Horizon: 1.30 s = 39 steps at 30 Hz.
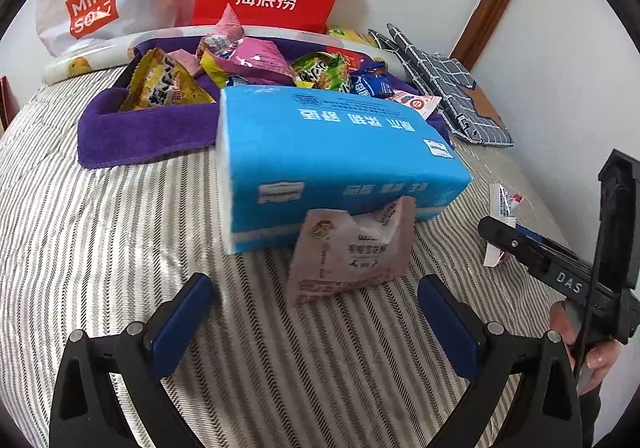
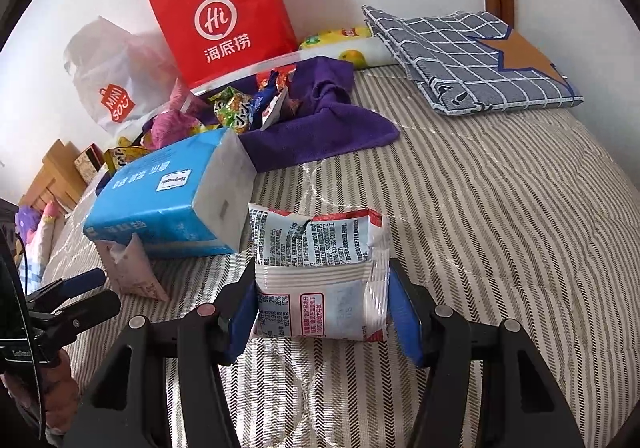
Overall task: Organize snacks
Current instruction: 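Grasp the pink snowflake-crisp packet with the left tool while the right tool holds the white packet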
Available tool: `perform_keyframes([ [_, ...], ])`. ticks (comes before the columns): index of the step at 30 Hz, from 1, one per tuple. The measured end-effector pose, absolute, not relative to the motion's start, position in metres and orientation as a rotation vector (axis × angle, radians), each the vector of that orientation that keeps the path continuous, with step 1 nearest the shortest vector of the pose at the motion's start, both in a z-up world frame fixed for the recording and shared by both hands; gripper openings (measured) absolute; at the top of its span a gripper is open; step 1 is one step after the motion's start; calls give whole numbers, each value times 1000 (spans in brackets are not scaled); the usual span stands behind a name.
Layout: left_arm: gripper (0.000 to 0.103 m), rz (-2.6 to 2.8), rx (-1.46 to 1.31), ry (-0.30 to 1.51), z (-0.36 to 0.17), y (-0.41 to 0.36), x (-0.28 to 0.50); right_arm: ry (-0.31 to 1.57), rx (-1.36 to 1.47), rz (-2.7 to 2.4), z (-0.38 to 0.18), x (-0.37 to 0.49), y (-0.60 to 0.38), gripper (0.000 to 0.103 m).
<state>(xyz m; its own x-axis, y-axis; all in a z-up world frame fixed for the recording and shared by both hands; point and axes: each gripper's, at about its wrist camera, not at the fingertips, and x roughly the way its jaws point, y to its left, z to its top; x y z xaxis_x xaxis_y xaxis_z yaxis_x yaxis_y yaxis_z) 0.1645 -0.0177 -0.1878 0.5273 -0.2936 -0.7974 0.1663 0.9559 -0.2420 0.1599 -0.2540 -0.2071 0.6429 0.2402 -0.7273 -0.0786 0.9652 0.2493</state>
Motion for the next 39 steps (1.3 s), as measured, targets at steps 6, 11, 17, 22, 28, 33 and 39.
perform_keyframes([
  [6,100,-251,-147,982,-189,-31,170,819,85,156,-201,154,-253,60],
  [11,98,-217,-166,975,-188,-40,172,804,28,141,-200,155,-264,60],
  [17,95,-167,-176,967,-190,-53,174,832,64,136,-205,163,-269,60],
  [22,90,-114,-177,965,-191,-58,179,820,40,148,-205,159,-266,59],
  [28,80,-72,-147,969,-192,-63,181,820,29,163,-204,159,-264,59],
  [33,53,-105,-157,979,-188,-55,178,822,35,161,-204,160,-265,59],
  [39,47,-158,-213,995,-187,-39,175,824,28,144,-205,159,-264,59],
])
